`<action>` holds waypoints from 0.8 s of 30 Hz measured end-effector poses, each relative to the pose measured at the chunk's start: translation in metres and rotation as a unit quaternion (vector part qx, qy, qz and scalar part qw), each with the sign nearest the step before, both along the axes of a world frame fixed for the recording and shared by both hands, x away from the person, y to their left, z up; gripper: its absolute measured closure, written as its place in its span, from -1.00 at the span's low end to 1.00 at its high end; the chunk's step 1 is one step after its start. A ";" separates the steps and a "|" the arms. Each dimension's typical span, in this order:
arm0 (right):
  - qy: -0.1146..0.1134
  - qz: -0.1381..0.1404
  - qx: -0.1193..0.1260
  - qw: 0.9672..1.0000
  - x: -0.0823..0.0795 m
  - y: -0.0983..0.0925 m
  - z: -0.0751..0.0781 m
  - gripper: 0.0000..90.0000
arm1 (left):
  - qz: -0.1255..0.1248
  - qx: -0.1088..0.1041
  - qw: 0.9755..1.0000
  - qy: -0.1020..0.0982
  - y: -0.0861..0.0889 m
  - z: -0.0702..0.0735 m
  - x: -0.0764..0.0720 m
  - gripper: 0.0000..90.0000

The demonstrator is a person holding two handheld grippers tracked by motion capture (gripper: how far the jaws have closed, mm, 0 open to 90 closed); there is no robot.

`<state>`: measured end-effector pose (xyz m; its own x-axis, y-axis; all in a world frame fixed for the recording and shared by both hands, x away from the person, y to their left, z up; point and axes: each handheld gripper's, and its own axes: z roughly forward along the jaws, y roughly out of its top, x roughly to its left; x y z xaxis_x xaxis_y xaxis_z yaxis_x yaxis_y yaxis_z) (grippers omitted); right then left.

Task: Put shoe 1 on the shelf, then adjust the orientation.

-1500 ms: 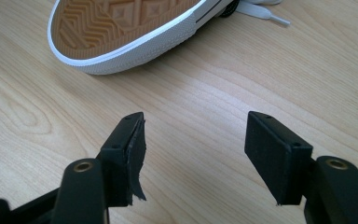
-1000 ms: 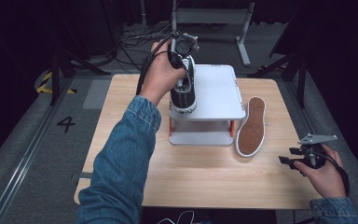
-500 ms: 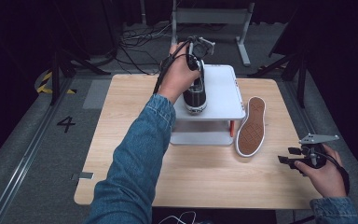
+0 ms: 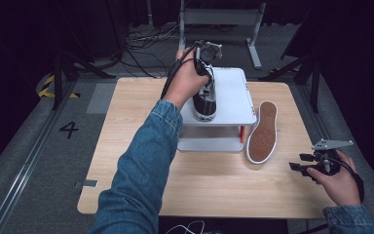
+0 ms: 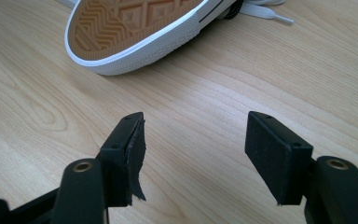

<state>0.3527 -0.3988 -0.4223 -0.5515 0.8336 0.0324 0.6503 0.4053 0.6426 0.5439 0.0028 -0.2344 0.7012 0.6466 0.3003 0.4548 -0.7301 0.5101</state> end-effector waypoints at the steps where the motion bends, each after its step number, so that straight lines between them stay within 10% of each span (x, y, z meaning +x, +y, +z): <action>1: 0.000 0.001 0.000 1.000 0.000 0.001 0.000 -0.13 | 0.004 -0.013 1.000 -0.005 0.004 0.003 -0.003 -0.23; 6: -0.001 0.007 -0.004 1.000 0.003 0.005 0.001 -0.13 | 0.002 -0.078 0.997 0.008 0.029 0.015 -0.024 -0.33; 11: -0.007 0.014 -0.004 1.000 0.004 0.012 0.003 -0.06 | 0.000 -0.096 0.995 -0.001 0.056 0.013 -0.057 -0.42; 24: -0.035 0.046 0.007 0.998 0.019 0.025 0.022 0.27 | 0.041 -0.107 0.993 0.012 0.124 -0.047 -0.115 -0.54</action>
<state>0.3721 -0.3739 -0.4003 -0.6267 0.7793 0.0027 0.5640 0.4512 0.6916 0.4288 0.1270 -0.2817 0.6496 0.7485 0.1335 0.5216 -0.5665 0.6380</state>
